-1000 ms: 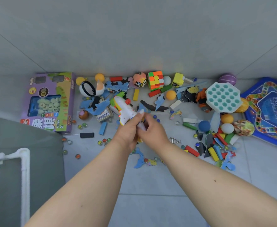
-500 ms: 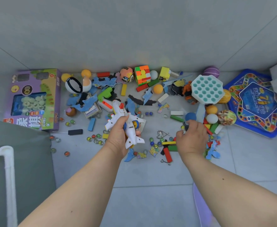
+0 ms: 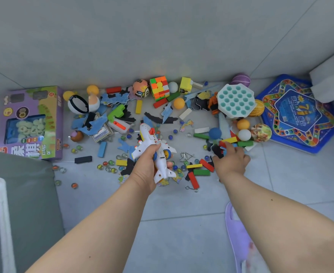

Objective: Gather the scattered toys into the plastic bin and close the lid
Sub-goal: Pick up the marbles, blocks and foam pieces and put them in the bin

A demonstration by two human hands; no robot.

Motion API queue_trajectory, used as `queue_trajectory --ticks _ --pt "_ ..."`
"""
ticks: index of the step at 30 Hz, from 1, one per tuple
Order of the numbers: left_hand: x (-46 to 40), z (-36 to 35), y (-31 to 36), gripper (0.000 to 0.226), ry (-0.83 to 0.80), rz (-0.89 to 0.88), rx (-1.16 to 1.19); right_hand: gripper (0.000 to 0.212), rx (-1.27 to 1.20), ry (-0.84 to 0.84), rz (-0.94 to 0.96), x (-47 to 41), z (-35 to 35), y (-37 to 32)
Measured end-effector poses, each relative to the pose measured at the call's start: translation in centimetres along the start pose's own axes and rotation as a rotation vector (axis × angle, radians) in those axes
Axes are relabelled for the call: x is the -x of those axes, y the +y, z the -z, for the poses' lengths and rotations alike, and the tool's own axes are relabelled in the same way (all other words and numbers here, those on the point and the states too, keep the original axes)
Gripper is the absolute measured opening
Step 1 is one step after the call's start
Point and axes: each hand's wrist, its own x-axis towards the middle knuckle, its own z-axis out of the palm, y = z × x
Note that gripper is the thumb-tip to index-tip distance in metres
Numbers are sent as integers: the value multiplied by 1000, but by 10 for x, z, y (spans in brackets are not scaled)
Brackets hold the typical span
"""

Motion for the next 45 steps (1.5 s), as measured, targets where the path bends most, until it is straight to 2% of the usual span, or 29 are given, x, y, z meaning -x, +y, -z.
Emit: queue_trajectory --ticks 3,5,8,10,13,18,24,31,37,41,45 --pt "0 -10 -2 32 -9 28 -31 63 -90 -5 135 2 -3 -4" --pt "-1 -14 -5 33 -22 34 -52 66 -139 68 200 6 -3 -2" --pt "-2 -16 -9 32 -35 46 -67 73 -104 187 84 10 2 5" --pt "-3 -16 -13 33 -33 54 -61 84 -76 99 18 12 1 8" --pt "-4 -15 -18 35 -21 74 -42 92 2 -25 84 12 -3 8" --pt "-5 -12 -21 31 3 81 -27 98 76 -65 136 8 -2 -7" --pt "-6 -11 -21 26 35 84 2 82 221 -66 208 5 -7 -29" --pt "-6 -8 -23 31 30 86 10 83 385 -137 337 -13 -7 -48" --pt "-6 -7 -20 32 14 96 39 58 356 -122 483 -18 -5 -57" --pt "-2 -4 -18 22 23 100 67 61 342 -158 476 -23 -3 -65" --pt "1 -1 -16 26 12 114 82 76 406 -179 502 -21 -2 -72"
